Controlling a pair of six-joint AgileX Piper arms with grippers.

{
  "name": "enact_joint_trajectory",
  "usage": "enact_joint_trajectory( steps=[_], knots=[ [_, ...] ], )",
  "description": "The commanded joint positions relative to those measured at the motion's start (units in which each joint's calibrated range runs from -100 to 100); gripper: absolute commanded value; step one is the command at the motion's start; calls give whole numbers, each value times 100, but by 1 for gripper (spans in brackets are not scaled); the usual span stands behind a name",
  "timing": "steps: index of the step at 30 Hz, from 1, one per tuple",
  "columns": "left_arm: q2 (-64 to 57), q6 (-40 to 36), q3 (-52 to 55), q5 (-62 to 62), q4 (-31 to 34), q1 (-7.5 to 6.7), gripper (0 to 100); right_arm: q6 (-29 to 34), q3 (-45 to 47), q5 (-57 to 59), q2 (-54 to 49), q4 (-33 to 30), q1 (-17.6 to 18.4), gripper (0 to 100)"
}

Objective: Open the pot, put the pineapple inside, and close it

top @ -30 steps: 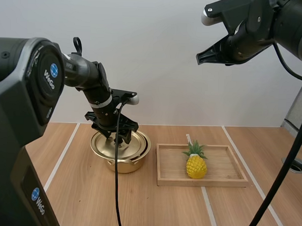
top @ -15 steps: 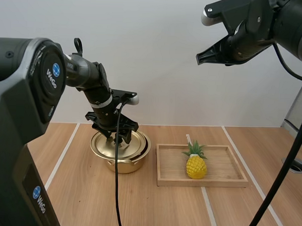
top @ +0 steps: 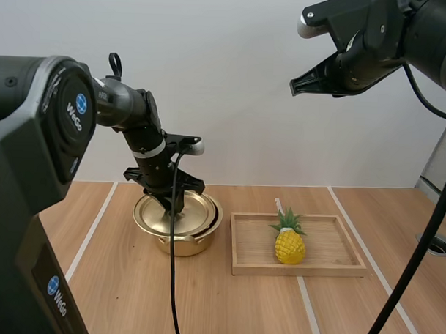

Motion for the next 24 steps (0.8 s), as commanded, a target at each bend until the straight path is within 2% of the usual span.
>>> enact_joint_trajectory(
  steps=[1, 8, 14, 24],
  knots=[
    [-72, -94, 111, 861, 192, -19, 0, -3, -2, -43, -44, 3, -22, 0],
    [-269, -94, 111, 655, 186, -19, 0, -3, -2, 84, -44, 3, -22, 0],
    [-640, -105, 78, -150, 186, -19, 0, -3, -2, 118, -44, 3, -22, 0],
    [-1306, -320, -879, -1036, 162, -19, 0, -3, -2, 153, -57, 150, -22, 0]
  ],
)
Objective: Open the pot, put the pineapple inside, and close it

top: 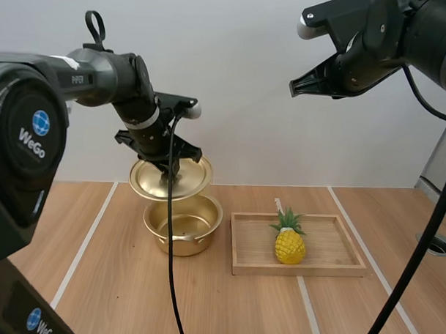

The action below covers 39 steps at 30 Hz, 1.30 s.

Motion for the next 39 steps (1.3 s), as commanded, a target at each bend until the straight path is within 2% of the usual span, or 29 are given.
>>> enact_joint_trajectory(
  steps=[1, 7, 18, 24, 39],
  knots=[
    [-278, -127, -370, -466, -25, -19, 0, -3, -2, 30, -57, 72, -22, 0],
    [-837, -197, -754, -1617, -48, -19, 0, -3, -2, 30, -57, 97, -22, 0],
    [-2148, -238, -818, -4336, -152, -19, 0, -3, -2, 30, -57, 242, -22, 0],
    [-2659, -228, -818, -4707, -152, -19, 0, -3, -2, 30, -57, 537, -22, 0],
    [-3826, -228, -818, -6093, -152, -19, 0, -3, -2, -171, -276, 576, -22, 0]
  ],
)
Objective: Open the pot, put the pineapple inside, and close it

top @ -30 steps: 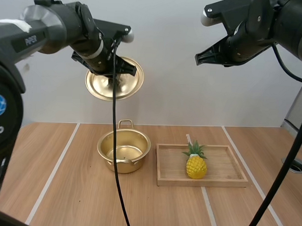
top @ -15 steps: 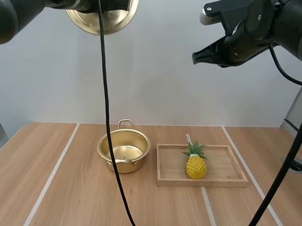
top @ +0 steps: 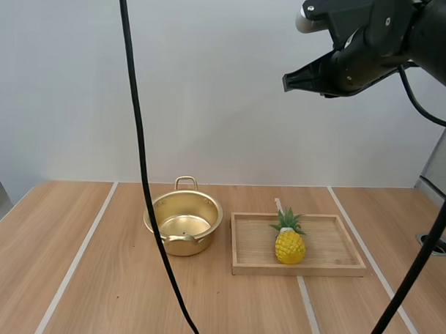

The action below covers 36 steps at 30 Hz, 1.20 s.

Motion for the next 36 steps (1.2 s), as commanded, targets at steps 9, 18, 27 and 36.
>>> enact_joint_trajectory(
  steps=[9, 18, 27, 36],
  knots=[
    [-151, -56, -439, -581, -104, -19, 0, -3, 23, -240, -291, 93, -22, 0],
    [-267, -65, -736, -466, -104, -19, 0, -3, 23, -240, -269, 245, -22, 0],
    [-268, -65, -736, -326, -91, -19, 0, -39, 23, -240, 267, 261, -22, 0],
    [-268, -65, -736, -311, -54, -19, 0, -39, 23, -218, 462, 136, -22, 0]
  ],
)
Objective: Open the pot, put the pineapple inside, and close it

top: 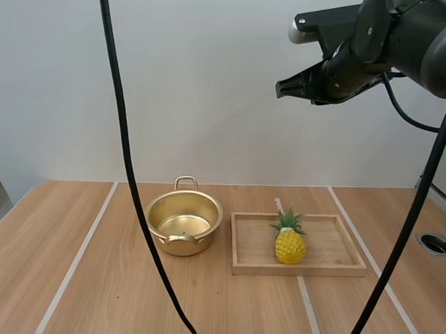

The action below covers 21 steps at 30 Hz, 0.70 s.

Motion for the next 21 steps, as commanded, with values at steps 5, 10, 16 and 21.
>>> enact_joint_trajectory(
  steps=[5, 10, 16, 21],
  knots=[
    [-23, -45, -43, -2, -54, -19, 0, -55, 23, -53, -27, -83, -22, 0],
    [-23, -45, -43, -2, -54, -19, 0, -55, 23, 5, -27, -160, -22, 49],
    [-23, -9, -43, -3, -54, -19, 0, -211, 23, 353, -14, -392, -22, 100],
    [-23, -9, -43, -3, -54, -19, 0, -211, 23, 1054, 105, -484, -22, 100]
  ],
)
